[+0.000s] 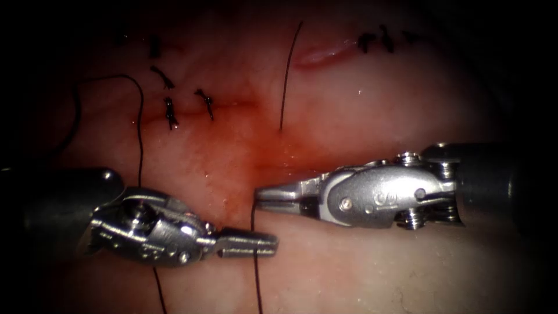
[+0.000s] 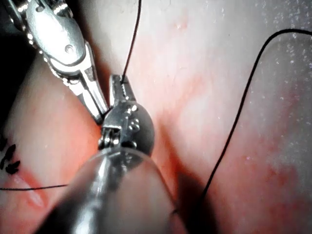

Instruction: Wound Closure

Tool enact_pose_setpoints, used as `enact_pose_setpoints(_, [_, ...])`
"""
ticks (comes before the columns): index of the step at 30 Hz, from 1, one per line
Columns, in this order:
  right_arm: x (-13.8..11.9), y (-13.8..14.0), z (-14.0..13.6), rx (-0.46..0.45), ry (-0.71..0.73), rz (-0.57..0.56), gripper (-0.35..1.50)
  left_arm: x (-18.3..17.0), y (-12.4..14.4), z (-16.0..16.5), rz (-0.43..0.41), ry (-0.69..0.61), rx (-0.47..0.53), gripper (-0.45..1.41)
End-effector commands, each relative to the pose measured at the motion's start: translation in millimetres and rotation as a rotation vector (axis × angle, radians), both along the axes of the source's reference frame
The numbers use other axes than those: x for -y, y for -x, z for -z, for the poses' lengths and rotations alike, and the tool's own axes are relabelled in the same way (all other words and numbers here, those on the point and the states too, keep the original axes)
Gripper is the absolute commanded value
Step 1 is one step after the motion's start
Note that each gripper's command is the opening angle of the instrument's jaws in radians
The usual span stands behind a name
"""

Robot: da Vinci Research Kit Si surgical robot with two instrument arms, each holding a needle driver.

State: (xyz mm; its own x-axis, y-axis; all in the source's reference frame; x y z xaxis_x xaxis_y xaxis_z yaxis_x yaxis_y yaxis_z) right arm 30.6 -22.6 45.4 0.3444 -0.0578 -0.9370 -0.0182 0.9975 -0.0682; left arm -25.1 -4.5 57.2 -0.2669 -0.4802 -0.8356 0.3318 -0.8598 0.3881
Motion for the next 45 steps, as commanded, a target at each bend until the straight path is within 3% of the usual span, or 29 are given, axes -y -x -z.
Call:
enact_pose_setpoints(1, [-0.8,-0.9,-0.4,0.009,0.007,-0.012,-0.35,-0.3,0.6,-0.4,0.000,0.001,0.001,-0.35])
enact_pose_setpoints(3, [-1.0,-0.8,-0.6,0.027,0.017,-0.025,-0.35,-0.2,0.6,-0.4,0.001,0.001,0.000,0.20])
enact_pose_setpoints(4, [-1.3,-0.6,-1.0,0.030,0.019,-0.035,-0.35,-0.3,0.8,-0.4,0.004,0.001,-0.003,0.88])
enact_pose_setpoints(6, [-1.7,-0.3,-1.6,0.037,0.019,-0.041,-0.35,-0.3,1.0,-0.4,0.011,0.002,-0.001,1.13])
enact_pose_setpoints(10, [-3.6,0.5,-3.8,0.056,0.021,-0.061,-0.35,0.1,1.9,-0.2,0.042,0.017,0.006,1.28])
enact_pose_setpoints(16, [-6.0,2.0,-6.8,0.074,0.024,-0.090,-0.35,0.8,2.8,-0.1,0.033,0.039,0.014,1.28])
enact_pose_setpoints(27, [-9.0,4.7,-11.2,0.057,-0.024,-0.164,-0.35,1.8,2.7,0.1,0.002,0.062,0.052,1.08])
enact_pose_setpoints(42, [-9.2,5.1,-13.2,0.061,-0.043,-0.184,-0.35,3.1,2.6,3.1,-0.037,0.084,0.087,1.01])
enact_pose_setpoints(43, [-9.1,5.1,-13.1,0.061,-0.043,-0.184,-0.35,3.1,2.7,3.1,-0.036,0.084,0.087,0.96])
enact_pose_setpoints(45, [-9.1,5.1,-13.1,0.059,-0.042,-0.185,-0.35,3.1,2.8,3.0,-0.036,0.084,0.086,0.61])
